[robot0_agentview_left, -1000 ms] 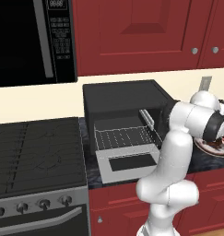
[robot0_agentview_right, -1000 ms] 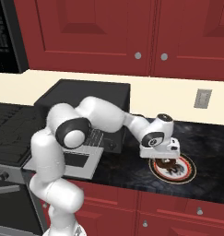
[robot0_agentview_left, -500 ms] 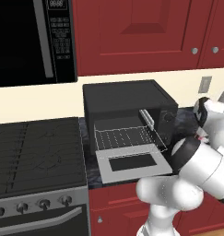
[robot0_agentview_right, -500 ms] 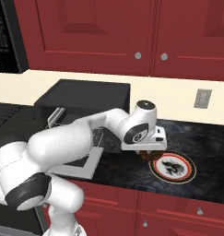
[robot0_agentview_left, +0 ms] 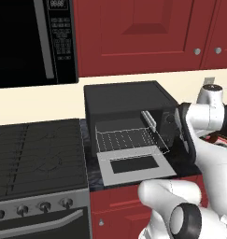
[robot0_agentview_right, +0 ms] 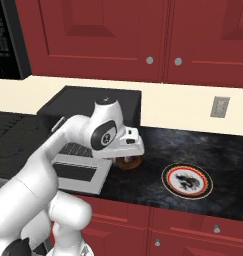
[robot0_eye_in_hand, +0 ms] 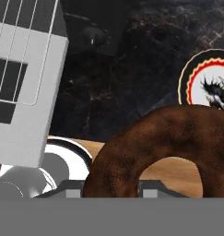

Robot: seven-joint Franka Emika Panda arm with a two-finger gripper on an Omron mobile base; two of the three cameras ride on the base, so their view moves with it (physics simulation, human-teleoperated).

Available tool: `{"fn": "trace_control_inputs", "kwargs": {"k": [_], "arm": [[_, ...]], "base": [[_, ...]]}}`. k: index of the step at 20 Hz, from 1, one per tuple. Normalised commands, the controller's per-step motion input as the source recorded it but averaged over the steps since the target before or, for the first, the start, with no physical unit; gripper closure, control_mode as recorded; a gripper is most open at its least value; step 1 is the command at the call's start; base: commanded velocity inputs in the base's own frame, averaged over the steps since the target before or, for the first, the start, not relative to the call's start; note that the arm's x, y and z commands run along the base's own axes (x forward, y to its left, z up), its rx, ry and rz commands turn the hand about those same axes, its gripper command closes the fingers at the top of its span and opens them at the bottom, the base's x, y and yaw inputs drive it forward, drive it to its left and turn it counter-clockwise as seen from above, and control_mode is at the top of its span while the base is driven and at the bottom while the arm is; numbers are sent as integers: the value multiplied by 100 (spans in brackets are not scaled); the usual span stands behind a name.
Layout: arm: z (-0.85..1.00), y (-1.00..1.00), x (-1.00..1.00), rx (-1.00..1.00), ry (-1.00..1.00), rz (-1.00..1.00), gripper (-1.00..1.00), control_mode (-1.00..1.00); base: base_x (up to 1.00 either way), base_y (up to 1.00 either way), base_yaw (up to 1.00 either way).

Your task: Pick up the bagel from the plate, place it on the toaster oven rack, close the door, and set the timer.

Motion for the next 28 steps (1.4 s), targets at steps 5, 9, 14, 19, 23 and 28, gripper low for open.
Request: {"fn": "trace_control_inputs", "kwargs": {"k": [5,9,14,19,23,28], "arm": [[0,100,0,0,20,2,100,-100],[0,100,0,1,16,5,100,-100],[0,85,21,5,17,7,100,-100],[-1,44,54,11,15,10,100,-100],[-13,4,69,15,7,12,100,-100],[-40,20,48,10,1,10,100,-100]], "base": [[0,0,0],[0,0,0],[0,0,0],[0,0,0],[0,0,0],[0,0,0]]}}
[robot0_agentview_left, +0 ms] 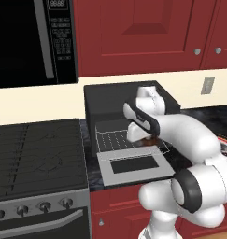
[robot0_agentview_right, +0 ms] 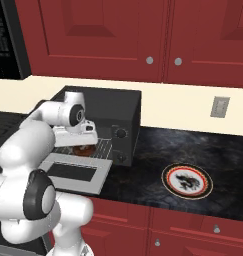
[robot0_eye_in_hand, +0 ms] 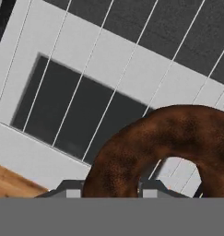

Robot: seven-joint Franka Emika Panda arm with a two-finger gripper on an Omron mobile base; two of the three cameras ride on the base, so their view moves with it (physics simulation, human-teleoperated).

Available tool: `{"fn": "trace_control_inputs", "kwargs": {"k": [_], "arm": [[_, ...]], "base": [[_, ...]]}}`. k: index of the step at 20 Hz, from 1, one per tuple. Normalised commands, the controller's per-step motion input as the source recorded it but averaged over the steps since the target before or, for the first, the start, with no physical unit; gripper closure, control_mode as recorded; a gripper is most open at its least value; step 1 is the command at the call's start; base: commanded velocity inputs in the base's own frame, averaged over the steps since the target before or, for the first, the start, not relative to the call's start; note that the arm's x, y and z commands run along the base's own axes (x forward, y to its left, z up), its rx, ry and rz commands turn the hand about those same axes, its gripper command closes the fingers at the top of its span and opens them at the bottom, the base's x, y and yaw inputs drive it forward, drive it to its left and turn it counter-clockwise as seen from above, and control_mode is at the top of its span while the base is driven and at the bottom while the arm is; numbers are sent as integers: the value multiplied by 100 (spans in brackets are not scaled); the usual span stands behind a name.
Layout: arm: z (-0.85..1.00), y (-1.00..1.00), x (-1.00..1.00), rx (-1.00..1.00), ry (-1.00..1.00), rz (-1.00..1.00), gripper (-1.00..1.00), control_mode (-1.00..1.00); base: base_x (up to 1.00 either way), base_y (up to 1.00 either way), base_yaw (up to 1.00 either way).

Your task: Pick up the bagel from the plate, place it on the toaster oven rack, close the door, and set the timer.

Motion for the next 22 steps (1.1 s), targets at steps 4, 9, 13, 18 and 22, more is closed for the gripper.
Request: {"fn": "trace_control_inputs", "kwargs": {"k": [4,9,13,18,22], "arm": [[-46,46,34,5,0,6,100,-100],[-37,40,26,0,0,1,100,-100],[-25,19,21,0,0,0,100,-100],[-28,8,7,0,0,0,-100,-100],[-8,5,-3,0,0,0,-100,-100]], "base": [[0,0,0],[0,0,0],[0,0,0],[0,0,0],[0,0,0]]}}
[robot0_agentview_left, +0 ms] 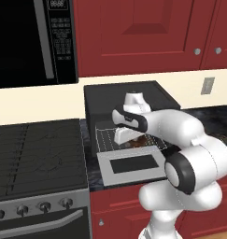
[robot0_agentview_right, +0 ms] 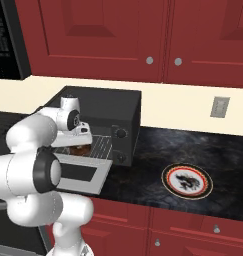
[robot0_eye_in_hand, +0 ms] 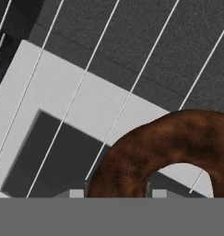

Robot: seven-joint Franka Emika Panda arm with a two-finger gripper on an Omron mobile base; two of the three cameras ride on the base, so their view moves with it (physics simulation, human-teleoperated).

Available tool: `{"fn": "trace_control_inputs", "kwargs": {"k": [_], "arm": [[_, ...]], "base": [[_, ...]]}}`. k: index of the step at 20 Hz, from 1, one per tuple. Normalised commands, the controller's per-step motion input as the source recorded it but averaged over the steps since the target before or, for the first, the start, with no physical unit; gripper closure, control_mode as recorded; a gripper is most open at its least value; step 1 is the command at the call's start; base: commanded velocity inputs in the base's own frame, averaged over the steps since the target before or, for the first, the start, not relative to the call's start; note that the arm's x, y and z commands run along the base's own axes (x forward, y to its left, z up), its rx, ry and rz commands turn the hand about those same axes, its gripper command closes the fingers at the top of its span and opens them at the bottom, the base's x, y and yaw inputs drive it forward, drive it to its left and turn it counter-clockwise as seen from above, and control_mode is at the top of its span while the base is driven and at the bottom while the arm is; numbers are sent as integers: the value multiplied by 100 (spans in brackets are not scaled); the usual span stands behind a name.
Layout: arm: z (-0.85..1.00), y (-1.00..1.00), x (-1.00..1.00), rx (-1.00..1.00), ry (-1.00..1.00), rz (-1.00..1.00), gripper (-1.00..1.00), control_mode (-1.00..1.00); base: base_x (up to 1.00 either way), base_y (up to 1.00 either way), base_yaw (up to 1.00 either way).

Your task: Pick up the bagel from the plate, place it on the toaster oven rack, close the door, and set the timer.

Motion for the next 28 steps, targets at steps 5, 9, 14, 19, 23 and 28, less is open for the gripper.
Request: {"fn": "trace_control_inputs", "kwargs": {"k": [5,9,14,19,23,28], "arm": [[53,0,-21,0,-11,0,-100,-100],[72,0,-30,0,-14,0,-100,-100],[34,0,-87,0,-16,-1,-100,-100],[-7,0,-100,1,-12,-9,-100,-100],[-34,0,-87,2,-5,-14,-100,-100],[-24,0,-15,4,0,-14,-100,-100]], "base": [[0,0,0],[0,0,0],[0,0,0],[0,0,0],[0,0,0],[0,0,0]]}}
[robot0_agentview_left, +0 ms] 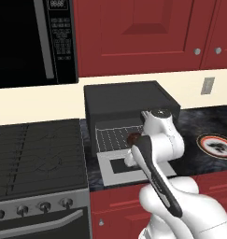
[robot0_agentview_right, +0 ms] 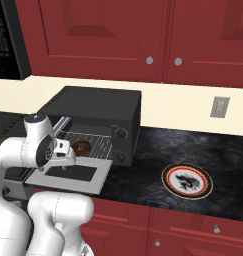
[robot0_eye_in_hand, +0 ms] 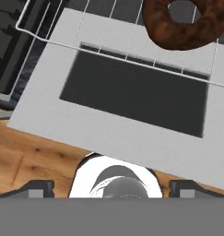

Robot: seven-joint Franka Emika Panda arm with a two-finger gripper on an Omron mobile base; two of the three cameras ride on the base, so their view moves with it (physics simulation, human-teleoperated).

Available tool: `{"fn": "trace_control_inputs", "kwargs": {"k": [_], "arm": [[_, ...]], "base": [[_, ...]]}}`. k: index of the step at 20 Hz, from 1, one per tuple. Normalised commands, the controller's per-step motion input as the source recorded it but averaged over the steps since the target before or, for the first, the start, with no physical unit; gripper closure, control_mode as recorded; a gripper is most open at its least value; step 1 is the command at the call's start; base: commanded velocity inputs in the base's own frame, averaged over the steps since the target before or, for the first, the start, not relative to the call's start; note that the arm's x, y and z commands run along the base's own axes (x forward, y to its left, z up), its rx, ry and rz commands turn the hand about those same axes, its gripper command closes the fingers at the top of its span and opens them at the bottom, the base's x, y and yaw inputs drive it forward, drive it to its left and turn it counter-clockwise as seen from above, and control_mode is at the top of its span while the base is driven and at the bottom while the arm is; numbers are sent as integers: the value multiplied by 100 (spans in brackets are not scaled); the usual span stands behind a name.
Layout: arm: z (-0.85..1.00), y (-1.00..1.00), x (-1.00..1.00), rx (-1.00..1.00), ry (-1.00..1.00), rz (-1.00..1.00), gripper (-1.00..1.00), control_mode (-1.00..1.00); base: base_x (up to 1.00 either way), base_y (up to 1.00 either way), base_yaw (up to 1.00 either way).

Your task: Pick up the bagel from the plate, place it on the toaster oven rack, close the door, and set the timer.

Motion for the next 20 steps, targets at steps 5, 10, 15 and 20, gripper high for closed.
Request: {"fn": "trace_control_inputs", "kwargs": {"k": [5,10,15,20], "arm": [[-13,0,5,3,0,-12,-100,-100],[-8,4,23,2,0,-11,-100,-100],[0,10,41,0,0,-11,-100,-100],[-9,4,43,0,0,-9,-100,-100]], "base": [[0,0,0],[0,0,0],[0,0,0],[0,0,0]]}}
